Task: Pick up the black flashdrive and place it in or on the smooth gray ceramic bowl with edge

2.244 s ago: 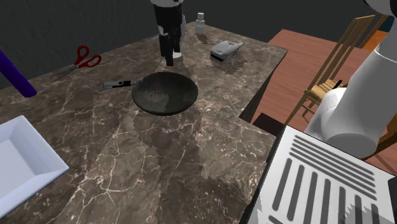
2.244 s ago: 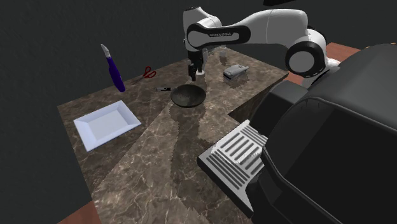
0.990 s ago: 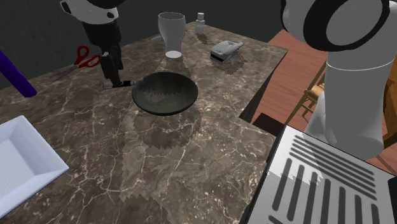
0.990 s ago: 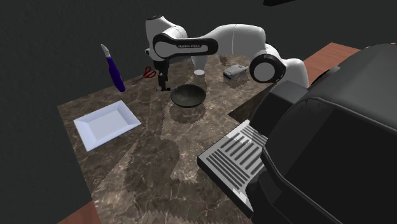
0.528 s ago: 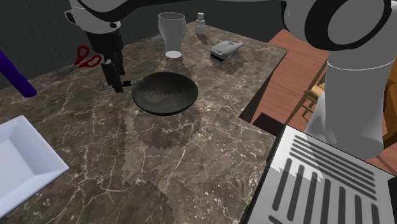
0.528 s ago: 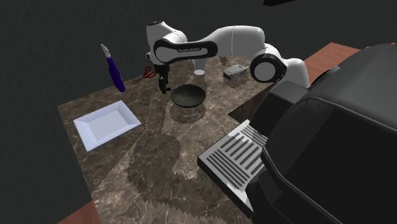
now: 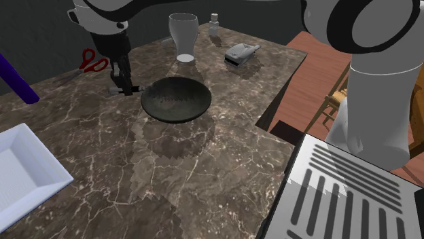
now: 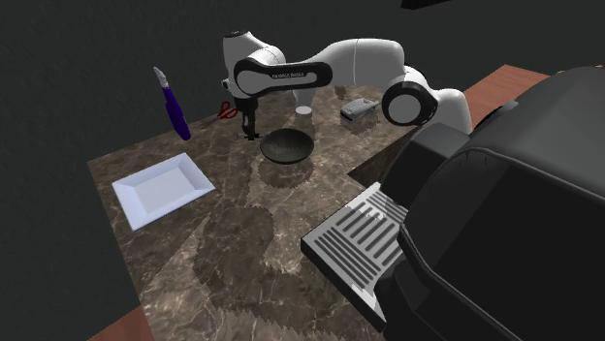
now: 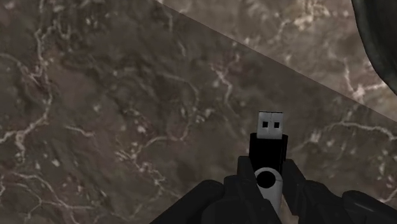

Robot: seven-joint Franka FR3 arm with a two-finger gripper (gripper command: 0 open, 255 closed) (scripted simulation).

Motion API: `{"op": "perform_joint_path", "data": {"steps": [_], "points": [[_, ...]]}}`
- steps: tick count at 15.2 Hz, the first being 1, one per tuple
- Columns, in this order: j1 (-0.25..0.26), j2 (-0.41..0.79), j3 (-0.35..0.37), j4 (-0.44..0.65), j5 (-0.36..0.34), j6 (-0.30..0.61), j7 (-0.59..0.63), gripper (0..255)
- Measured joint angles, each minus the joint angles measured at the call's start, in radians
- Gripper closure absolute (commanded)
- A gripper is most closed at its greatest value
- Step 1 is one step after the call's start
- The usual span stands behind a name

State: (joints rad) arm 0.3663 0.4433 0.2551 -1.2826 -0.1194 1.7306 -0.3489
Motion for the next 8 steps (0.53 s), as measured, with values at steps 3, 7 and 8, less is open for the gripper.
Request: {"op": "perform_joint_path", "data": {"steps": [3, 7, 8], "points": [[-0.001, -0.001, -0.001, -0.001, 0.0, 0.0, -0.001, 255], [0.0, 0.005, -0.002, 0.018, -0.003, -0.018, 0.001, 255], [0.001, 0.006, -0.002, 0.031, -0.003, -0.03, 0.0, 255]]}}
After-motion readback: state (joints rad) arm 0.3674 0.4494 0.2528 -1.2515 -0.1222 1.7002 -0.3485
